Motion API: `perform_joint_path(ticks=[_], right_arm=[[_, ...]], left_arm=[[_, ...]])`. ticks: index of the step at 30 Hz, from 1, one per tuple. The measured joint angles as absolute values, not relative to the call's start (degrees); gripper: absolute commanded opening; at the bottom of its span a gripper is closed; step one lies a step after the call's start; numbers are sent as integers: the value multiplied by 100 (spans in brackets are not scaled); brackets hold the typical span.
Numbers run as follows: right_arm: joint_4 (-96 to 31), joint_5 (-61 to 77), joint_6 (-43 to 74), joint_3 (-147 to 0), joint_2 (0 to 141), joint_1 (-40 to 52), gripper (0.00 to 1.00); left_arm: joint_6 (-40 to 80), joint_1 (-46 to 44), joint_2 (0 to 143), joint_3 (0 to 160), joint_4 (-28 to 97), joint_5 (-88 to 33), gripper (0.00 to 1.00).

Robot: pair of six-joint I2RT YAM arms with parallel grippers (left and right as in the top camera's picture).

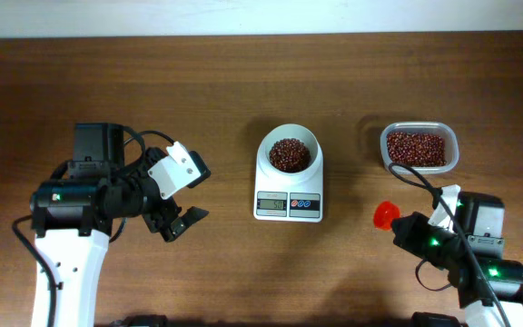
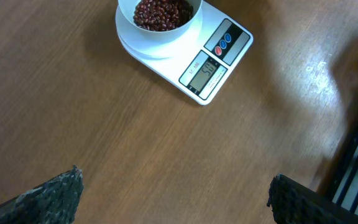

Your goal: Scoop and weigh 50g on scale

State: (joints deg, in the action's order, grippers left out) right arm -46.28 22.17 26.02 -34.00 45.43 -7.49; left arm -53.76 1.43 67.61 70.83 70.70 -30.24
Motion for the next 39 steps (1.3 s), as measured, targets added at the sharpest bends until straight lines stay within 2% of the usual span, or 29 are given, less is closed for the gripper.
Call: perform_joint_path(ticks=[5, 10, 11, 13, 16, 23, 25, 32, 34, 36, 39], right_arm=[[-4174, 1914, 3564, -3022, 4536, -749, 4], [-4108, 1922, 3887, -2609, 4536, -749, 5], [-4106, 1964, 3905, -2547, 4536, -749, 22], [-4108, 2025, 3946, -2521, 4521, -749, 23], [-4112, 2027, 3968, -2499, 4521, -749, 34], [-4348, 2021, 4012, -2488, 4521, -749, 36], [-4491, 1984, 4007, -2495, 4567, -749, 40], [-4434, 1852, 4007, -2488, 5572, -749, 40], [-4200, 1848, 4005, -2491, 5861, -749, 54], [-4007, 1782, 4016, -2488, 6180, -749, 76], [-3986, 1741, 4007, -2488, 6307, -749, 85]], left_arm=[[-5376, 143, 6761, 7083, 7067, -3024, 99], [-5376, 141, 6761, 7083, 7070, -3024, 99], [-5376, 143, 6761, 7083, 7070, -3024, 99], [-5376, 143, 6761, 7083, 7070, -3024, 99], [-5376, 143, 6761, 7083, 7070, -3024, 99], [-5376, 143, 6761, 7083, 7067, -3024, 99], [-5376, 143, 6761, 7083, 7070, -3024, 99], [-5376, 143, 6761, 7083, 7070, -3024, 99], [-5376, 143, 6761, 7083, 7070, -3022, 99], [-5376, 143, 6761, 7083, 7070, -3024, 99], [-5376, 141, 6761, 7083, 7070, -3024, 99]])
